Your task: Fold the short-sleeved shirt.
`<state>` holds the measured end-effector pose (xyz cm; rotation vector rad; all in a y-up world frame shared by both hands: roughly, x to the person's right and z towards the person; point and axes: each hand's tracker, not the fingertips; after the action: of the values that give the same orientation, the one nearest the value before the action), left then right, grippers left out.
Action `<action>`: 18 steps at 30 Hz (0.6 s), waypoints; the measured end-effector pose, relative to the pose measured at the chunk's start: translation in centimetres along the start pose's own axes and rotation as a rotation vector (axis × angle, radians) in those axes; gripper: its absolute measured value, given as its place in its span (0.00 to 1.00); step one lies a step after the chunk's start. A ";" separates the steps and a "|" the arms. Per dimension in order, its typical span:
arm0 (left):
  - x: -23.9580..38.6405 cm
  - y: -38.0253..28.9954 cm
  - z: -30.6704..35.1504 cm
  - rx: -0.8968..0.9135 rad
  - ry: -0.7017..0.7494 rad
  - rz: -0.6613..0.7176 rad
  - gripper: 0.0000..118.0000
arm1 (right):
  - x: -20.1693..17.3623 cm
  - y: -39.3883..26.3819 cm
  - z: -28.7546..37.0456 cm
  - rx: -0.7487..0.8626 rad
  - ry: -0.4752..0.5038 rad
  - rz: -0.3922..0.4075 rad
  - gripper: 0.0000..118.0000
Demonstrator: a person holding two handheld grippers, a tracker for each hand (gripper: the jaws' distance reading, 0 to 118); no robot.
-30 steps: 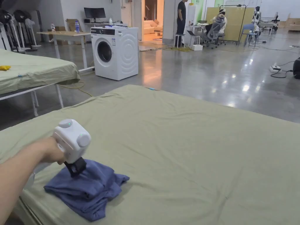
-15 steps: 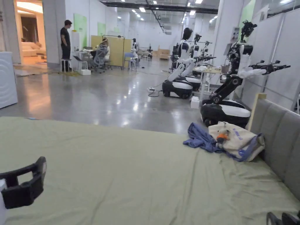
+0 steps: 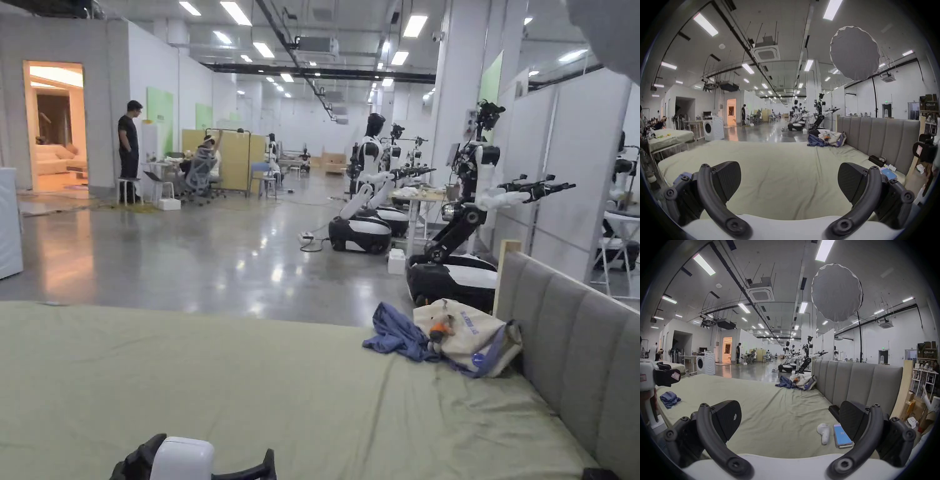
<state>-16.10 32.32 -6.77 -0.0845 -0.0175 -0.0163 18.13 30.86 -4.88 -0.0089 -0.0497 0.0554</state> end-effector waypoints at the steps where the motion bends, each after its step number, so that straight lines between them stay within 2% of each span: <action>1: -0.1 0.0 -0.1 -0.003 -0.003 0.009 1.00 | 0.2 -0.4 -0.1 -0.004 0.002 0.000 1.00; 8: 0.5 1.0 0.2 -0.015 -0.018 0.000 1.00 | -0.9 0.0 0.1 -0.002 -0.034 0.047 1.00; 12: 2.1 0.7 0.1 -0.029 0.108 -0.046 1.00 | -0.5 0.2 -0.8 -0.026 -0.045 0.027 1.00; 18: 3.6 2.2 1.9 0.002 0.030 -0.025 1.00 | -0.5 -0.3 -1.0 -0.035 -0.068 0.050 1.00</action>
<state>-12.48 34.65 -4.97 -0.0823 0.0112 -0.0424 17.72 30.54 -5.89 -0.0437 -0.1183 0.1045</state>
